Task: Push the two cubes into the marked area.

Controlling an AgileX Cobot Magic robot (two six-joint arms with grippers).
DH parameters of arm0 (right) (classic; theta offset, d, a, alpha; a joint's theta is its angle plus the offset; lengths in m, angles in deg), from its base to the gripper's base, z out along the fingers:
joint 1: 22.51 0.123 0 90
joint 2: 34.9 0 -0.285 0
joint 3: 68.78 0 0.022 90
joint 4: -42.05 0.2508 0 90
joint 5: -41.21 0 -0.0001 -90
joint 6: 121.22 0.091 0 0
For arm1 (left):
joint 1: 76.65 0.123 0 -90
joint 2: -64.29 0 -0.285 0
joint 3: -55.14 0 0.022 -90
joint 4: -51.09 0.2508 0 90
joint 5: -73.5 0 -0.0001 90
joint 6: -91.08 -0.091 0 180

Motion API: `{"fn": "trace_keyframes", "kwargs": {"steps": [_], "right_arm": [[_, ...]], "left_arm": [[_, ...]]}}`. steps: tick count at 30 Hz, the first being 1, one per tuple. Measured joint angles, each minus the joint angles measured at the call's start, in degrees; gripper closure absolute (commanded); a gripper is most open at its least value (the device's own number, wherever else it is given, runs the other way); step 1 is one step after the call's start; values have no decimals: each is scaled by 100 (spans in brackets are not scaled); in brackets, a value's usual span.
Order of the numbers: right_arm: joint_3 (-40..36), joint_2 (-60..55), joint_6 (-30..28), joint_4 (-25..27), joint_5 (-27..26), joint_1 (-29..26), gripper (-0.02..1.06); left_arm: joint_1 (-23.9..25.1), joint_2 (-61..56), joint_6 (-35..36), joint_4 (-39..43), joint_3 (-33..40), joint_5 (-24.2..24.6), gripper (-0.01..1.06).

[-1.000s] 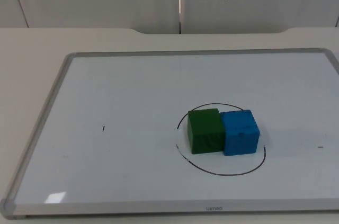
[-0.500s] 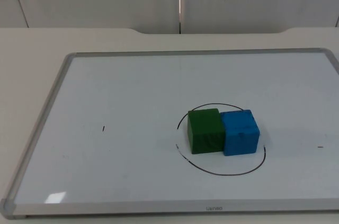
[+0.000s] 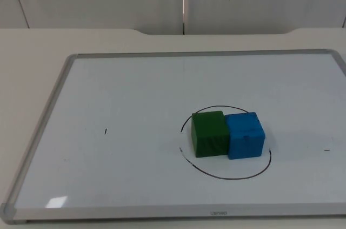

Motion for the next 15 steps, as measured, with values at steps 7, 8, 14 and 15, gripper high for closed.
{"fn": "trace_keyframes", "kwargs": {"steps": [7,8,14,15], "right_arm": [[0,0,0,0,0,0,-1],[0,0,0,0,0,0,-1],[0,0,0,0,0,0,-1],[0,0,0,0,0,0,-1]], "left_arm": [[0,0,0,0,0,0,27],[0,0,0,0,0,0,27],[0,0,0,0,0,0,27],[0,0,0,0,0,0,27]]}}
